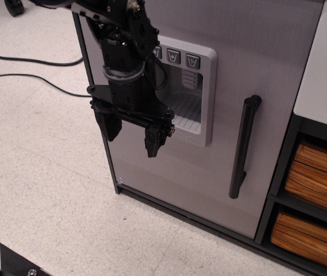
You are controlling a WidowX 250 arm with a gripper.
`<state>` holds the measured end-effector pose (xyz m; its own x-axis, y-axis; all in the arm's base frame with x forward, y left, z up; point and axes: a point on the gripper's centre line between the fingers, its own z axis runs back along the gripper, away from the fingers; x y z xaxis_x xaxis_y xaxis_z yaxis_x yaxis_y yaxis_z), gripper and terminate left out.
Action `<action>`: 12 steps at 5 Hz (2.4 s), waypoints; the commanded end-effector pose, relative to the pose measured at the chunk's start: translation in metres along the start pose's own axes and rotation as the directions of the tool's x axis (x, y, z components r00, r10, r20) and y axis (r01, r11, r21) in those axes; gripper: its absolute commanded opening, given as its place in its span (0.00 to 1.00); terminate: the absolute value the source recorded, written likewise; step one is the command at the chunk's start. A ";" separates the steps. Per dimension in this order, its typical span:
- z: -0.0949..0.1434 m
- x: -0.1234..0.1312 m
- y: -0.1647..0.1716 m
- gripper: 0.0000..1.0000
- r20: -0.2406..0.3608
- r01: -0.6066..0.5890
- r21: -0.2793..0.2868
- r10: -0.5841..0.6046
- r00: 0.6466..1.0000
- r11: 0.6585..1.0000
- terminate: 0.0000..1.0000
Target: Open fridge
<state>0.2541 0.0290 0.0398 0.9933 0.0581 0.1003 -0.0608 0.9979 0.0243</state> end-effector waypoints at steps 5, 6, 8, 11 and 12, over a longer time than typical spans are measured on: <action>0.005 0.068 -0.096 1.00 0.167 -0.023 -0.108 0.041 0.985 0.994 0.00; 0.013 0.081 -0.104 1.00 0.228 -0.013 -0.131 0.043 0.973 0.991 0.00; 0.020 0.108 -0.114 1.00 0.301 -0.025 -0.146 0.068 0.951 0.989 0.00; 0.011 0.118 -0.110 0.00 0.319 0.042 -0.130 0.002 0.948 0.991 0.00; 0.011 0.114 -0.106 0.00 0.304 0.053 -0.134 -0.010 0.953 0.990 0.00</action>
<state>0.3684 -0.0719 0.0399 0.9332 0.0380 0.3573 -0.0016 0.9948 -0.1015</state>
